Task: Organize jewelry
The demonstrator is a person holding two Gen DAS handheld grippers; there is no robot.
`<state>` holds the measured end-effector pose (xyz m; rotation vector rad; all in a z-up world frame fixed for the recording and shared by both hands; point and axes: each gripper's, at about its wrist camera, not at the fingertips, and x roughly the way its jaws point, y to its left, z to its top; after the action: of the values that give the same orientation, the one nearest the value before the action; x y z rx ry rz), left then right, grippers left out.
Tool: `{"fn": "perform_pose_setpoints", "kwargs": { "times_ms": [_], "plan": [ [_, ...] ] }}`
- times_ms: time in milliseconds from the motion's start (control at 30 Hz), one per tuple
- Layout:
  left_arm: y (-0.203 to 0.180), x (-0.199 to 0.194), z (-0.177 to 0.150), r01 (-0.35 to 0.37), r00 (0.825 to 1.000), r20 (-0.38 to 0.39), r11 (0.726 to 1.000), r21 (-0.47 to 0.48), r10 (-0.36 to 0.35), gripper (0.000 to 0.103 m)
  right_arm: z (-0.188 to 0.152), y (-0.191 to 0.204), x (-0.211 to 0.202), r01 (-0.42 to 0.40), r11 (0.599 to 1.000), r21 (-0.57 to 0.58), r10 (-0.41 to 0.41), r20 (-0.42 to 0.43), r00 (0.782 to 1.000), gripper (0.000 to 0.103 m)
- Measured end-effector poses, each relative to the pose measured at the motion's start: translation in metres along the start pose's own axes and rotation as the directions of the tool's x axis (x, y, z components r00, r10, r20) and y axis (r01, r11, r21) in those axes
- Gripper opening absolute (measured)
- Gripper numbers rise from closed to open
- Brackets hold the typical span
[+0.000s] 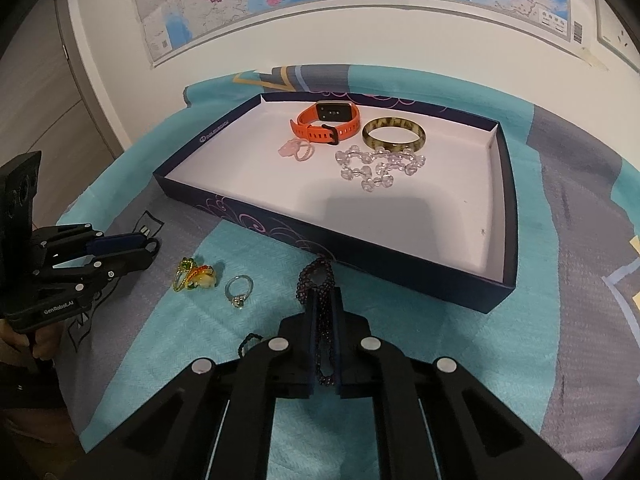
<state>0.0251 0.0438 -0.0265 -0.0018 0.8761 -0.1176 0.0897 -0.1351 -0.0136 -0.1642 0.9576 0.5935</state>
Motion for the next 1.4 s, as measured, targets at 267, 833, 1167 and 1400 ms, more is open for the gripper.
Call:
{"fn": "perform_pose_setpoints", "kwargs": {
  "times_ms": [267,833,1167,1400],
  "plan": [
    [0.0,0.0,0.0,-0.001,1.0,0.0,1.0,0.0,0.001,0.022,-0.002,-0.002,-0.009,-0.021,1.0,0.023,0.02,0.021,1.0,0.005],
    [-0.004,-0.009,0.006,0.015,0.999,0.035,1.0,0.004,-0.015,0.022,0.0,-0.007,-0.04,-0.046,0.997,0.065,0.039,0.11,0.993,0.005],
    [-0.008,-0.017,0.01,0.027,0.998,0.061,1.0,0.009,-0.027,0.022,0.003,-0.007,-0.055,-0.045,0.997,0.069,0.034,0.155,0.987,0.005],
    [-0.014,-0.024,0.017,0.042,0.995,0.09,0.999,0.016,-0.044,0.022,0.008,-0.006,-0.061,-0.046,0.997,0.062,0.035,0.176,0.984,0.005]
  ]
}}
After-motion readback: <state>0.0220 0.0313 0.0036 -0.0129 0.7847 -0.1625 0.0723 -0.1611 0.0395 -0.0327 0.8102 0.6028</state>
